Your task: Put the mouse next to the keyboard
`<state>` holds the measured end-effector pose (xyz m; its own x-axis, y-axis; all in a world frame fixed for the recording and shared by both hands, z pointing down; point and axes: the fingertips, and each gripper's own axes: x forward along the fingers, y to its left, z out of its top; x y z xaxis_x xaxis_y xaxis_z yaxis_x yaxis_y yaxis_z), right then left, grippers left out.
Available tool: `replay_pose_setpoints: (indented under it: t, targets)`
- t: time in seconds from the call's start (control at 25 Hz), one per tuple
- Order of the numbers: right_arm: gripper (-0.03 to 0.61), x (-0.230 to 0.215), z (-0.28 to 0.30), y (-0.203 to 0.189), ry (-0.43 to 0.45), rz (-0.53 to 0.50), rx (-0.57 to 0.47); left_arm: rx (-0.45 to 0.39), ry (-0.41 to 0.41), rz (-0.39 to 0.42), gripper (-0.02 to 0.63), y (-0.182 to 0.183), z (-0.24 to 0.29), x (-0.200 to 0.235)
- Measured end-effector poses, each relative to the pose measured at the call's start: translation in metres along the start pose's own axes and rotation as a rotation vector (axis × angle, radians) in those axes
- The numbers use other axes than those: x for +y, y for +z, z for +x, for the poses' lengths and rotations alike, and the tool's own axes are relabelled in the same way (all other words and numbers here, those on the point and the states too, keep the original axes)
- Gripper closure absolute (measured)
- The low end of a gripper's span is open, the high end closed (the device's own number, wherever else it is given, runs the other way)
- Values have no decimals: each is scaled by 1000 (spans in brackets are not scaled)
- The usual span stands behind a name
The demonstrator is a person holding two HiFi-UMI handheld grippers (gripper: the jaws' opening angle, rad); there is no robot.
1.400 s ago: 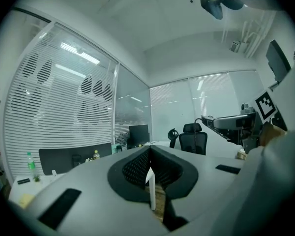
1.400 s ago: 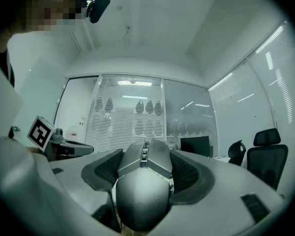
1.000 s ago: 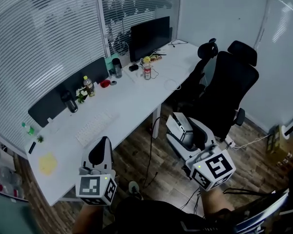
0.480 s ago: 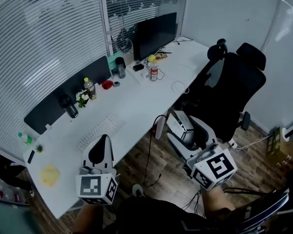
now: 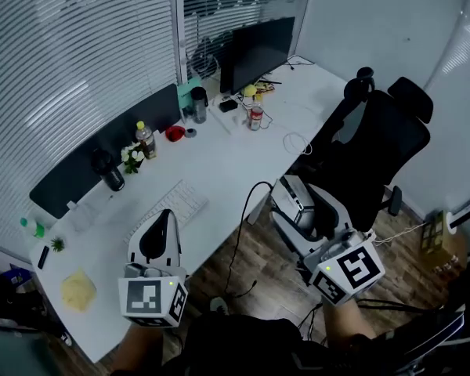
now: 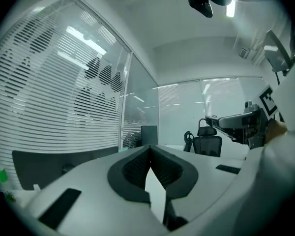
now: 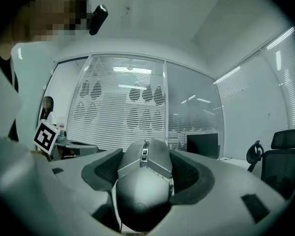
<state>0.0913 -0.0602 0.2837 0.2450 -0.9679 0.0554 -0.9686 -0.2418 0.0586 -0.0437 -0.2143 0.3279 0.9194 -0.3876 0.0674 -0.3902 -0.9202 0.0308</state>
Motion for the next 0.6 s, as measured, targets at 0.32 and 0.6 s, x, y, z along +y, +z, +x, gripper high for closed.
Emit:
replay_pose_setpoints:
  t: [0.32, 0.6]
  targets:
    - [279, -5, 42, 2, 39, -5, -12, 14, 33, -17, 584, -6, 20, 23]
    - [279, -26, 86, 5, 157, -3, -65, 14, 142, 5, 584, -4, 43, 35]
